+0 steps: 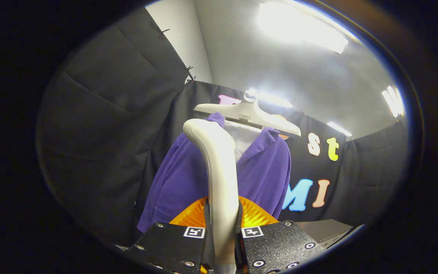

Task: Iron the clothes twice with a garment steamer, once on the left side and once on the right side.

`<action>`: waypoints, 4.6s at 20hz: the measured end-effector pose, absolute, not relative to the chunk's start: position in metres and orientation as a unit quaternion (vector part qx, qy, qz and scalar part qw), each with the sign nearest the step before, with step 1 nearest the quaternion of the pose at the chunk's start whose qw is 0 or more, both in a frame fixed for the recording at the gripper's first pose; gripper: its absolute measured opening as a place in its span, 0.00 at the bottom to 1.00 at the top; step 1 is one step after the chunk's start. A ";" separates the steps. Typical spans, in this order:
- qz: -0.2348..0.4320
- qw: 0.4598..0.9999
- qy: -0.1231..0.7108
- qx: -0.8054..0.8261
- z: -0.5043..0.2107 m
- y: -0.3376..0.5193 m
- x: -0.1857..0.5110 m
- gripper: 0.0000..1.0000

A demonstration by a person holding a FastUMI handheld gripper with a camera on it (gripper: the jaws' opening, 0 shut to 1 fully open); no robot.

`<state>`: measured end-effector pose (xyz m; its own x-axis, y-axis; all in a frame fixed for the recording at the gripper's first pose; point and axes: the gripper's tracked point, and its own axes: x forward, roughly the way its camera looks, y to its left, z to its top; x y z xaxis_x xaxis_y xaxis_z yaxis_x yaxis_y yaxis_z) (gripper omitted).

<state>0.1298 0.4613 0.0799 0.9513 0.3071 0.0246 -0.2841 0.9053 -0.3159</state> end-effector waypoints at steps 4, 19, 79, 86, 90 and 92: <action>0.140 0.978 -0.030 -0.150 0.092 0.490 0.161 0.20; 0.140 0.967 0.015 -0.214 0.011 0.497 0.178 0.20; 0.130 0.985 0.104 -0.039 0.007 0.082 0.033 0.20; 0.070 0.992 0.100 -0.026 0.016 0.075 0.038 0.21; 0.061 0.992 0.100 -0.040 0.017 0.092 0.030 0.21; 0.059 0.993 0.097 -0.044 0.019 0.101 0.025 0.20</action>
